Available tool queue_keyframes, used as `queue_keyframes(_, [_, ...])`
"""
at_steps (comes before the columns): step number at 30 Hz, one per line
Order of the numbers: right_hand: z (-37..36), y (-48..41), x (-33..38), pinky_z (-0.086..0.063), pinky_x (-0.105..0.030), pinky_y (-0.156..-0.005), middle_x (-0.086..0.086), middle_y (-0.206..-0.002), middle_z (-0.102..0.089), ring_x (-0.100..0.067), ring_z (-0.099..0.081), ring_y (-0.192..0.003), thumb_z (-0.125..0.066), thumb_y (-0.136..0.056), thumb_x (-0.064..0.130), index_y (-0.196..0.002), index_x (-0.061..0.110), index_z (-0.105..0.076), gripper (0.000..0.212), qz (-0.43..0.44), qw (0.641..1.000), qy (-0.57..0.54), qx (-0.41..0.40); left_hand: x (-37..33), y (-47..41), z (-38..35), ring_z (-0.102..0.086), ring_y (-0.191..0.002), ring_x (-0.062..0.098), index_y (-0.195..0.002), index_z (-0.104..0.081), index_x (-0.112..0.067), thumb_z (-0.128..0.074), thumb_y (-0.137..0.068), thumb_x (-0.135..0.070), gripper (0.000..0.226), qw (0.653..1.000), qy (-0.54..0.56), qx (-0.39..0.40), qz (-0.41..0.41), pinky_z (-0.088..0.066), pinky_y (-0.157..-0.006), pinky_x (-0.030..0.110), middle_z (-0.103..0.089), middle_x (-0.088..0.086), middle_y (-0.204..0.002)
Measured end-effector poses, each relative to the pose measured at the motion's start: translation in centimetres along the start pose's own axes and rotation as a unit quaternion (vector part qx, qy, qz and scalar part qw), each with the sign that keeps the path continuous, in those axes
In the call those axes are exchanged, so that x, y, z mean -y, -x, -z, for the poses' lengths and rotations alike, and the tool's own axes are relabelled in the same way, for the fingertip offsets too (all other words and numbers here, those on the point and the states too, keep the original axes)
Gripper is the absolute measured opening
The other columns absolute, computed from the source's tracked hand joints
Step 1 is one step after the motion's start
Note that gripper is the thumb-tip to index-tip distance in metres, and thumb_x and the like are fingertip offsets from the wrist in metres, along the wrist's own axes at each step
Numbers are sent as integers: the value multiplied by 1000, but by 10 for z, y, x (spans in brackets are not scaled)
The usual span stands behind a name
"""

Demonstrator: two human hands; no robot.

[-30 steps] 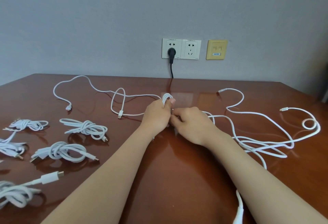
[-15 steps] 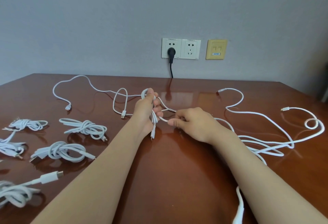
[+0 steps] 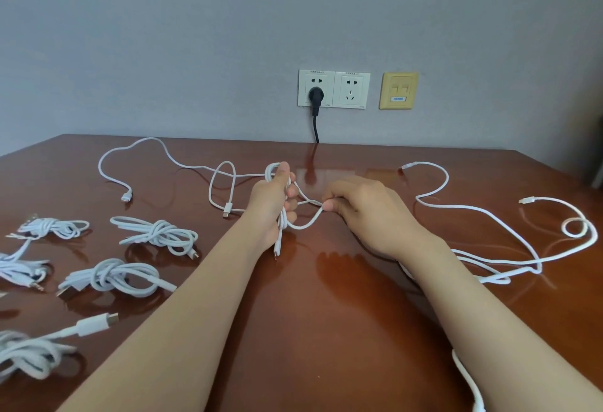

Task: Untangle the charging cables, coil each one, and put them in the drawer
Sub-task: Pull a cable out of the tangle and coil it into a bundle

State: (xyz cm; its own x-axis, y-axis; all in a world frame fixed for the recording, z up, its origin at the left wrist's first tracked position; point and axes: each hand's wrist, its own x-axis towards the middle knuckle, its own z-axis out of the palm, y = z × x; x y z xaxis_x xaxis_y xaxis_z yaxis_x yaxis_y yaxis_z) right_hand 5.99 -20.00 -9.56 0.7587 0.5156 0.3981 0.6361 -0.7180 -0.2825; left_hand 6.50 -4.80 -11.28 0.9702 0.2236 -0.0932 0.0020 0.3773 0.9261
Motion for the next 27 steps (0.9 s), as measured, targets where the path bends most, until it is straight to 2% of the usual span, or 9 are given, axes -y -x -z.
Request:
queue_keyframes(5, [-3,0,5,-31,-28,-68,8,-81,-53,-11,-43,-79,-55,-93,23,-85,22,-62,11,14,996,-85,-8,1,1,1,-27,-33,6,-75,-48,-16,-42,-96,-44,36,999,-34,17,-7,-22,-37,16,-38,-6,-46])
queue_keyframes(9, [-7,-2,13,-45,-33,-79,6,-94,-67,-16,-59,-94,-56,-92,22,-76,34,-57,20,19,989,-148,-17,2,2,-4,-32,-32,5,-89,-56,-10,-32,-91,-60,56,991,-129,12,-16,-30,-44,20,-39,-10,-37])
queue_keyframes(12, [-9,-2,17,-45,-32,-80,8,-91,-67,-17,-60,-93,-55,-92,25,-87,25,-64,10,1,989,-144,-24,4,3,-7,-34,-27,5,-112,-54,6,-22,-90,-64,80,990,-138,37,-8,-27,-34,14,-38,-9,-32])
queue_keyframes(14, [-9,-1,17,-45,-32,-78,8,-90,-69,-17,-59,-91,-54,-92,30,-90,24,-63,11,-18,991,-130,-33,5,5,-9,-29,-27,5,-103,-58,8,-19,-88,-68,86,990,-124,61,-1,-23,-32,11,-34,-9,-34])
queue_keyframes(16, [-9,-1,17,-45,-34,-78,6,-89,-70,-20,-59,-91,-53,-91,34,-88,24,-58,12,-31,992,-115,-48,5,9,-13,-26,-27,5,-59,-55,-12,-17,-86,-70,74,990,-110,87,9,-20,-33,9,-31,-6,-36])
queue_keyframes(19, [-9,-2,17,-41,-34,-70,6,-83,-67,-24,-56,-85,-56,-88,41,-90,22,-45,22,-59,992,-91,-67,5,13,-16,-25,-27,5,-35,-43,-19,-11,-80,-75,79,983,-134,123,25,-18,-34,9,-32,-4,-35])
queue_keyframes(22, [-8,-2,13,-33,-33,-64,8,-75,-54,-25,-51,-79,-61,-81,51,-90,22,-38,38,-113,988,-80,-72,4,16,-17,-24,-30,5,-49,-36,-15,-16,-67,-79,70,967,-182,172,42,-16,-35,12,-34,-3,-38])
queue_keyframes(24, [-8,-1,7,-31,-33,-62,5,-77,-53,-26,-49,-78,-61,-82,45,-85,23,-37,33,-136,986,-70,-65,4,18,-16,-21,-34,5,-63,-41,-17,-32,-67,-75,58,949,-236,205,36,-13,-37,15,-32,-4,-42])
queue_keyframes(27, [-8,-1,0,-28,-31,-58,4,-78,-53,-27,-46,-76,-56,-87,32,-71,25,-32,29,-137,988,-48,-53,3,19,-14,-20,-40,6,-63,-44,-21,-61,-78,-46,34,925,-294,242,19,-14,-41,18,-27,-6,-47])
